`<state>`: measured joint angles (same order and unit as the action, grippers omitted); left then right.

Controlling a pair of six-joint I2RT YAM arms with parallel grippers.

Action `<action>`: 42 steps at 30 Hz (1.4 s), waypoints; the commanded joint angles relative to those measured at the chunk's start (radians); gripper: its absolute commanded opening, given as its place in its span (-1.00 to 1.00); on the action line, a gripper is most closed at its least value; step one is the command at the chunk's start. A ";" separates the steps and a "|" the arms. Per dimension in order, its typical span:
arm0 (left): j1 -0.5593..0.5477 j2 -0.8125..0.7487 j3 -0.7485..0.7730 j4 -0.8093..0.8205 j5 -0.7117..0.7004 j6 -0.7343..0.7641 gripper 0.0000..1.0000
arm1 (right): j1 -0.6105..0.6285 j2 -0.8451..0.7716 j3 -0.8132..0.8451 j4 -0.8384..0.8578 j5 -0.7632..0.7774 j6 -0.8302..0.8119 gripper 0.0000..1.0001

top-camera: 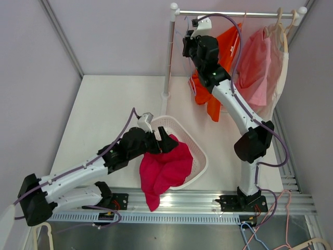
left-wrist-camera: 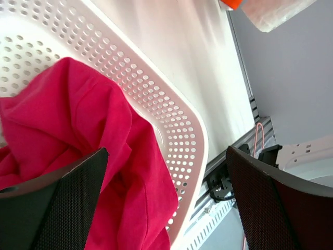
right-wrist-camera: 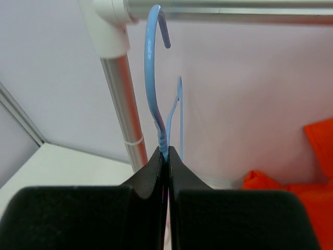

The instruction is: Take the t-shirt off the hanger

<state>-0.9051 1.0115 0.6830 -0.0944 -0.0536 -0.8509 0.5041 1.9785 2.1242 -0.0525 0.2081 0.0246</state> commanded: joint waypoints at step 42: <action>-0.008 -0.163 0.079 -0.271 -0.100 0.113 0.99 | -0.078 0.010 0.315 -0.297 -0.053 0.204 0.73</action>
<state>-0.9077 0.8574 0.7372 -0.3698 -0.1543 -0.7574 0.4355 2.1067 2.4710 -0.3000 0.1482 0.2054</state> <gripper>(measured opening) 0.994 0.797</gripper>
